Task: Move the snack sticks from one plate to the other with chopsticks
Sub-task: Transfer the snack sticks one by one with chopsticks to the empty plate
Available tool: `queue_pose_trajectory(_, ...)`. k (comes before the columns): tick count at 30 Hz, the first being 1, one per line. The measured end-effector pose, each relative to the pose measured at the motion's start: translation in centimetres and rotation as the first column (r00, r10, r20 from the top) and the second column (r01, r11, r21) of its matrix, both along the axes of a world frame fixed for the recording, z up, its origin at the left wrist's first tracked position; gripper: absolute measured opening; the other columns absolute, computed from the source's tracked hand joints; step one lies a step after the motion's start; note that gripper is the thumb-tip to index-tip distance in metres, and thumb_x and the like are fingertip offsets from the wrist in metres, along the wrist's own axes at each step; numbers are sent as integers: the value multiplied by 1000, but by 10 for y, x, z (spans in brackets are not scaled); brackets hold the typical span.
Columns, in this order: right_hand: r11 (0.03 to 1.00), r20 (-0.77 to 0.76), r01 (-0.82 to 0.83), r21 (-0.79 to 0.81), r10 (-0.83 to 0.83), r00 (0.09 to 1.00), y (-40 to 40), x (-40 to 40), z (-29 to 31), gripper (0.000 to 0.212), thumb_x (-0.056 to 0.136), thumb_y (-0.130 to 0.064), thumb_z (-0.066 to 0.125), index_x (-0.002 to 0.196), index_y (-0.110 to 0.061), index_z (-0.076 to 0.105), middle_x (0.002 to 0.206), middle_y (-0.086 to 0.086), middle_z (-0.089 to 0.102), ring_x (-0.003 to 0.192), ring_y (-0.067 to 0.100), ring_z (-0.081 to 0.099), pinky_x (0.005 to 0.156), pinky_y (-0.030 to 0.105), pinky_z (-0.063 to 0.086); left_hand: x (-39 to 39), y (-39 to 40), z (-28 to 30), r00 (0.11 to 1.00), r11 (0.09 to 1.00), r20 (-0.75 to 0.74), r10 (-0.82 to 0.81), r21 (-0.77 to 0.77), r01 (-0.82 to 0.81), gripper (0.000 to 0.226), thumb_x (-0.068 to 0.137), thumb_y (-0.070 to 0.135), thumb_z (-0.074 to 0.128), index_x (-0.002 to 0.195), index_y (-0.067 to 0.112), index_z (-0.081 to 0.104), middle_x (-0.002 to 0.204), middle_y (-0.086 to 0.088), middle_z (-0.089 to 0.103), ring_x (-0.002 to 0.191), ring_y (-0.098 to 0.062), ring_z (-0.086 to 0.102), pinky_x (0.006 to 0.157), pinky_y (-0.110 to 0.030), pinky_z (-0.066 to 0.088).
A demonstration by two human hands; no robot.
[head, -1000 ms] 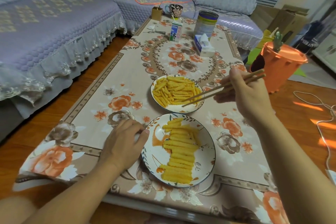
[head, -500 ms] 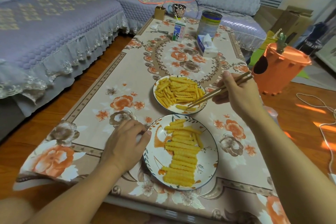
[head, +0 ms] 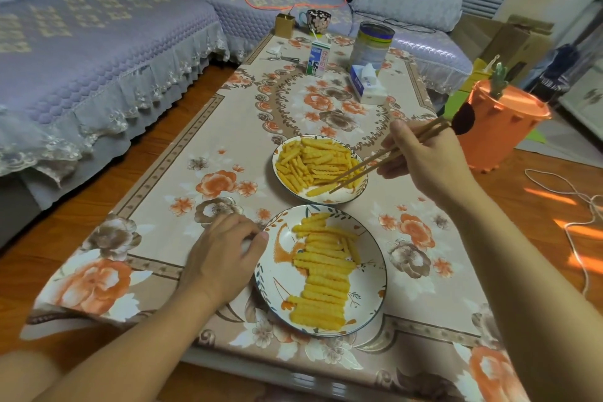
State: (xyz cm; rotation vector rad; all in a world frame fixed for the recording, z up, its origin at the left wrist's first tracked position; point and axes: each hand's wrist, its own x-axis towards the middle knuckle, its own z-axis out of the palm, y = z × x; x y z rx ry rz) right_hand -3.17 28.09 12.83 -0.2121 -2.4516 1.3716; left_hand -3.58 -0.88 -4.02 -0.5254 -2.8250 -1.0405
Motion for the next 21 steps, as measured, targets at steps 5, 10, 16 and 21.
queue_pose_trajectory(5, 1000, 70, -12, -3, 13, 997, -2, -13, -17, 41, 108, -33, 49, 95, -1, 71, 80, 22, 74, 67, 28, 76, 68, 42, 65, 0, 0, 0, 1000, 1000, 2, 4, -3, -4, 58, 87, 63, 26, 100, 26, 69, 104, 14, 58, 105, -10, 48, 81, -34, 44)
queue_pose_trajectory(10, 999, 101, -7, -43, 11, 995, -1, -20, -21, 49, 108, -38, 45, 94, 2, 69, 80, 25, 73, 68, 32, 76, 71, 50, 65, 0, 0, 1, 1000, 1000, 4, 5, -4, -5, 58, 87, 63, 27, 100, 26, 70, 104, 13, 59, 105, -11, 48, 83, -35, 46)
queue_pose_trajectory(16, 993, 8, -42, -111, 43, 999, -7, -2, 7, 49, 111, -30, 40, 94, 8, 66, 78, 26, 71, 68, 36, 74, 66, 48, 64, -2, -1, -2, 1000, 998, 15, 6, 59, -7, 57, 90, 62, 27, 99, 25, 69, 102, 11, 60, 105, -14, 50, 83, -37, 47)
queue_pose_trajectory(21, 963, 73, -260, -70, 265, 961, -44, 22, 12, 46, 108, -33, 41, 91, 1, 69, 77, 18, 73, 68, 33, 75, 67, 46, 64, -2, -2, -2, 1000, 993, 0, 25, 113, -25, 54, 93, 61, 27, 90, 24, 66, 89, 12, 57, 94, -15, 50, 73, -37, 44)
